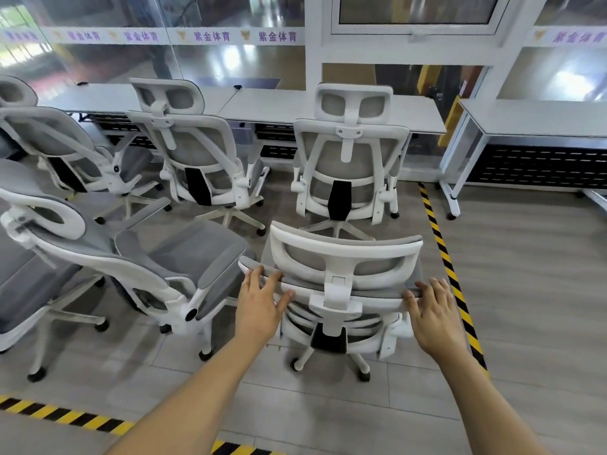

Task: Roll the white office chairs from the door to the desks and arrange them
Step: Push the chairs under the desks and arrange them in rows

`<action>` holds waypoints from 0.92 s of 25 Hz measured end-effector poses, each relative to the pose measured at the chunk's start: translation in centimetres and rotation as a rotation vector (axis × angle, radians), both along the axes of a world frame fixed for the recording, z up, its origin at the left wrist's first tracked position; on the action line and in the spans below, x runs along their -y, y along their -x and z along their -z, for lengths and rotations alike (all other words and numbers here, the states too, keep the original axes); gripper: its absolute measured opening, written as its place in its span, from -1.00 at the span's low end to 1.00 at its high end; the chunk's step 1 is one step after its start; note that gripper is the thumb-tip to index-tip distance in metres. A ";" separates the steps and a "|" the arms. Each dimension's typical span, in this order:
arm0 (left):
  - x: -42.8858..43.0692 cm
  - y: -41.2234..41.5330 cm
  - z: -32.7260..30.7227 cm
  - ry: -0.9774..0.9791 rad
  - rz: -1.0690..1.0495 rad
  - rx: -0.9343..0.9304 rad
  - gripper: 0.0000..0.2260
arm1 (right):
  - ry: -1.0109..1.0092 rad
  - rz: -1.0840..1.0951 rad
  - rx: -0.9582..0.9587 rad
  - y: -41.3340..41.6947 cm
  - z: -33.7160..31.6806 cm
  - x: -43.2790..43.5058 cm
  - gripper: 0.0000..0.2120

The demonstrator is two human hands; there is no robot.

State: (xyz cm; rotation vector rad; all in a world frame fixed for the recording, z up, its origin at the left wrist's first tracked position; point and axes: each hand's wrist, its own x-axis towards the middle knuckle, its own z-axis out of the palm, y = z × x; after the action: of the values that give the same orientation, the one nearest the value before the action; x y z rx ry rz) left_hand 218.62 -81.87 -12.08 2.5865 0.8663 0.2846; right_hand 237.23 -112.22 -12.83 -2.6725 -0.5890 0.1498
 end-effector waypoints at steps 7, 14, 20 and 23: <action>-1.5 3.9 -2.3 0.034 0.165 -0.026 -0.49 | -0.225 0.151 0.166 6.4 -5.2 -3.7 -0.65; -8.4 14.5 -7.1 -0.034 0.228 0.151 -0.74 | -0.332 0.069 0.261 17.6 -8.1 -15.6 -0.70; -18.3 26.7 -9.1 -0.035 0.136 0.210 -0.79 | -0.407 -0.118 0.156 28.5 -8.3 -29.3 -0.74; -23.7 31.5 -8.9 -0.036 0.065 0.203 -0.80 | -0.440 -0.200 0.100 32.7 -8.3 -35.9 -0.74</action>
State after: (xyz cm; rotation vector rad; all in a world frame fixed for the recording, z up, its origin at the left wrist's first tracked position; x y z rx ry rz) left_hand 187.07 -58.22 -3.22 2.5576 0.7102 0.5376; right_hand 204.52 -76.35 -4.58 -2.2032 -0.8161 -0.0546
